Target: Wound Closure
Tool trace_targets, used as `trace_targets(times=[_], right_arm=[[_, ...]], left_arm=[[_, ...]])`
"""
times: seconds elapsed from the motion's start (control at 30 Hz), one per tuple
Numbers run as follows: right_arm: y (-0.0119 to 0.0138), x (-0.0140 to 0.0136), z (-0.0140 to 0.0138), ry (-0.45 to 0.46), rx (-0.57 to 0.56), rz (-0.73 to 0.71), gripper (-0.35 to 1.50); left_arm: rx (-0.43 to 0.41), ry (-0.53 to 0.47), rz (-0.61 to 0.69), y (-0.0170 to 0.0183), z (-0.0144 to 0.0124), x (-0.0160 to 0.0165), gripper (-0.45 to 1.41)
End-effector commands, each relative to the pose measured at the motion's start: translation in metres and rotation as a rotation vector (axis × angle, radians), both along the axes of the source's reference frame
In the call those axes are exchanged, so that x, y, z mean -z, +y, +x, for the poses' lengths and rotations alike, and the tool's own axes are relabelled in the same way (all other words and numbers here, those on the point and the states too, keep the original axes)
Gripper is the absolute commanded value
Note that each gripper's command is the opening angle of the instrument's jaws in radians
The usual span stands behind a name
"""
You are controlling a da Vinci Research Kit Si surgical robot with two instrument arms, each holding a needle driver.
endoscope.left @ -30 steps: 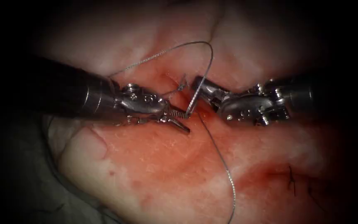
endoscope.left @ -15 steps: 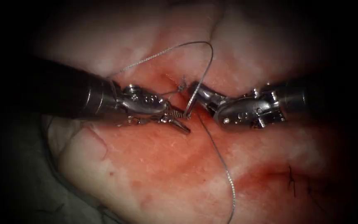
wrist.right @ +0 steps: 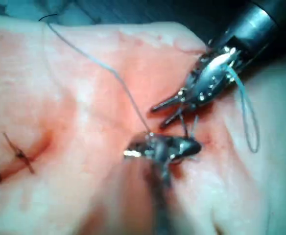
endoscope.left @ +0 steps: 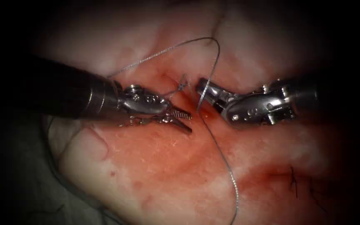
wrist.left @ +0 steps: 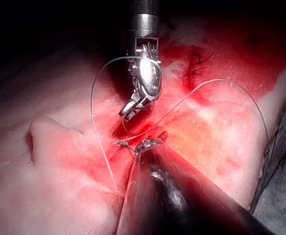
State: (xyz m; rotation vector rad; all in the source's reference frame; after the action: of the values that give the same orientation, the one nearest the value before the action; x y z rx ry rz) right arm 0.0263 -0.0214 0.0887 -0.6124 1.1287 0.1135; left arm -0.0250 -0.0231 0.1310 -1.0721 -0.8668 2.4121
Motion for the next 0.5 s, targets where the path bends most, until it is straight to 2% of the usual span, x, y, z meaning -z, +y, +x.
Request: trace_targets(times=[0.03, 0.37, 0.5], right_arm=[[0.0001, -0.0001, 0.0003, 0.013, -0.007, 0.018, -0.35], [0.0016, 0.0, -0.0005, 0.096, -0.061, 0.111, -0.35], [0.0018, -0.0001, -0.0005, 0.118, -0.049, 0.13, -0.35]], left_arm=[[-0.001, 0.002, 0.0, -0.0005, -0.0004, -0.0007, 0.25], [0.023, 0.032, 0.009, -0.0008, 0.0, -0.004, 0.25], [0.022, 0.034, 0.01, -0.0008, 0.0001, -0.0046, 0.25]])
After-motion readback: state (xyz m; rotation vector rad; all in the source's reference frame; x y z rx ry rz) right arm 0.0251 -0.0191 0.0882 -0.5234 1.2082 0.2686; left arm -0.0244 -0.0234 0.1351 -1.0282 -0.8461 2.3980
